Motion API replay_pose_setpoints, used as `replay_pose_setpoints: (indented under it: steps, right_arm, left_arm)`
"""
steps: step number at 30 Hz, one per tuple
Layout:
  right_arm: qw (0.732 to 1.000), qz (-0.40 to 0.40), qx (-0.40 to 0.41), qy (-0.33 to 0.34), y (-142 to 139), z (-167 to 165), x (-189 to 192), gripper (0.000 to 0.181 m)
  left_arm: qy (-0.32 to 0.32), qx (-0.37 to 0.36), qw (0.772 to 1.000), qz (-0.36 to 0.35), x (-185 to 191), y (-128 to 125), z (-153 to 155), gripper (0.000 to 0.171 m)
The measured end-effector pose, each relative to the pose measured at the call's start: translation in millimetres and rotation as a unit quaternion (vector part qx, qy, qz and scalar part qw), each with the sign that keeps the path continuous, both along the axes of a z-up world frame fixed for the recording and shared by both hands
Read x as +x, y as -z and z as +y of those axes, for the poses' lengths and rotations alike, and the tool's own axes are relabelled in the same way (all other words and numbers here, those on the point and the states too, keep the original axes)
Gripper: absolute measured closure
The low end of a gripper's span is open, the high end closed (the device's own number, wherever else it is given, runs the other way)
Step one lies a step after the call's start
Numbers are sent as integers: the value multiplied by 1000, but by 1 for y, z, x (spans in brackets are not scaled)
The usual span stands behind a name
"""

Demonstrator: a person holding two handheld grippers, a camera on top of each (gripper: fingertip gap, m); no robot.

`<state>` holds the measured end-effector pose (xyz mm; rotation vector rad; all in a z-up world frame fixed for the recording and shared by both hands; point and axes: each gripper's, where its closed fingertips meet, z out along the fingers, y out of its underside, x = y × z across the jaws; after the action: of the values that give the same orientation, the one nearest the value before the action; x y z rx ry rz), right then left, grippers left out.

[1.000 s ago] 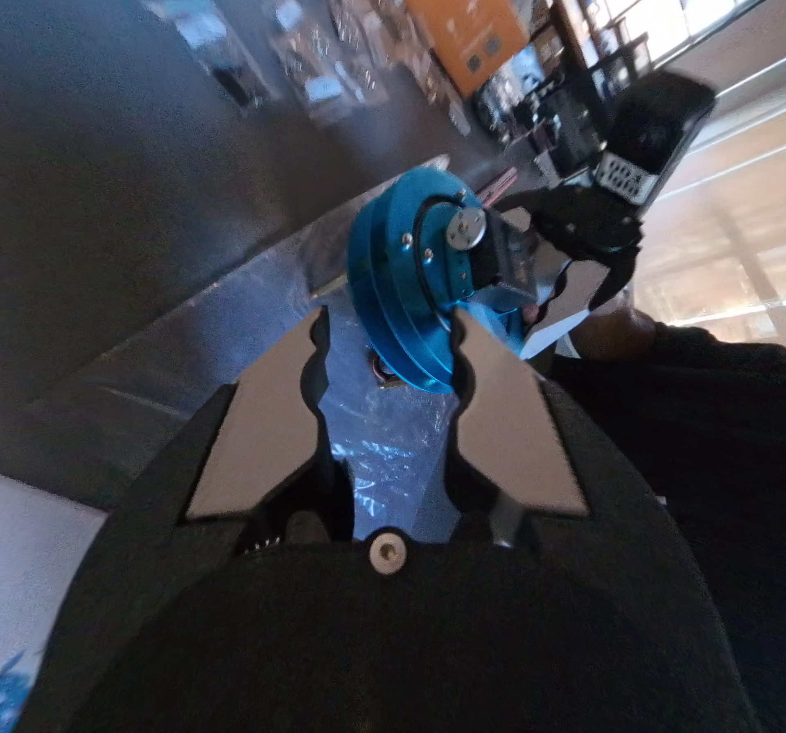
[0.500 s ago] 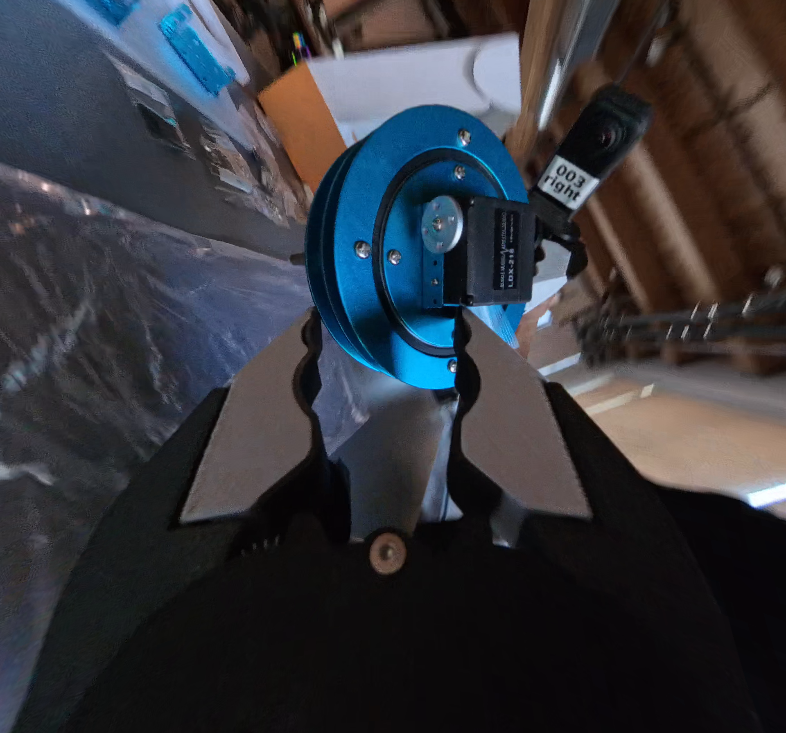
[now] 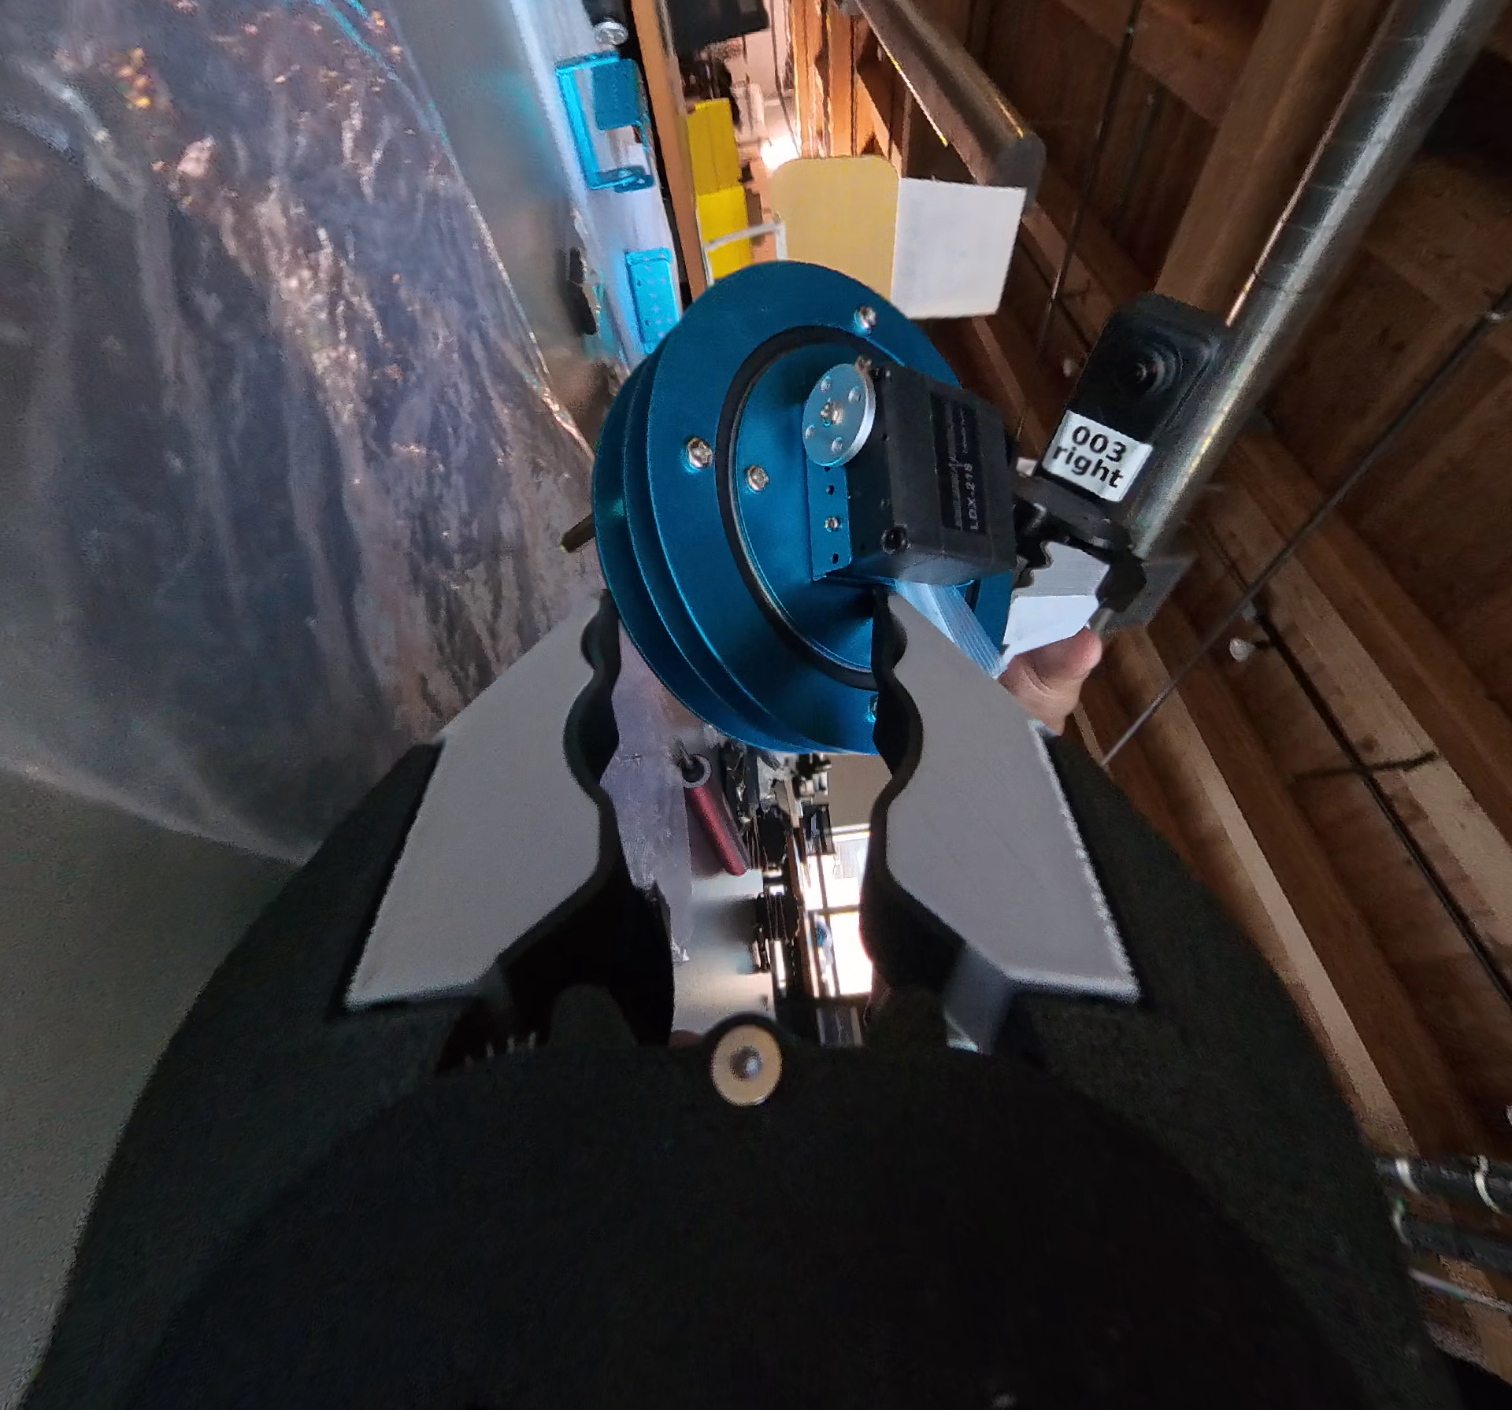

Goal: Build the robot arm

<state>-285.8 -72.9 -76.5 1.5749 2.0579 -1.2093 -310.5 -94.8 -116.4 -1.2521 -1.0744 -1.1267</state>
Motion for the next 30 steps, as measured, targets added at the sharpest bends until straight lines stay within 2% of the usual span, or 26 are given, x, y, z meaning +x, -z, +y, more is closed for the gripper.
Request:
replay_pose_setpoints:
  steps: [5,10,16,22,25,28,29,30]
  right_arm:
    - [999,-33,-21,-13,3,6,-4,137]
    - [995,-55,28,-76,-5,13,-11,136]
    - [985,-45,113,-120,4,19,-17,136]
    - [996,-15,0,-92,-2,11,-12,135]
    - [993,-22,-97,-61,-17,6,-9,111]
    - [997,-29,-72,11,-6,3,-21,103]
    - [998,-37,-48,28,0,0,-23,107]
    - [999,-33,15,29,10,2,-22,122]
  left_arm:
    - [-27,2,999,-46,2,5,6,110]
    - [-42,31,994,-98,4,0,14,110]
    - [-41,-6,996,-84,3,7,9,109]
    - [-48,-29,997,-55,2,9,3,110]
    - [-43,-27,998,-49,4,9,4,110]
    - [-43,-35,998,-40,8,10,6,111]
    - [-41,-40,998,-32,10,10,8,111]
    - [-43,-47,998,-23,11,10,8,111]
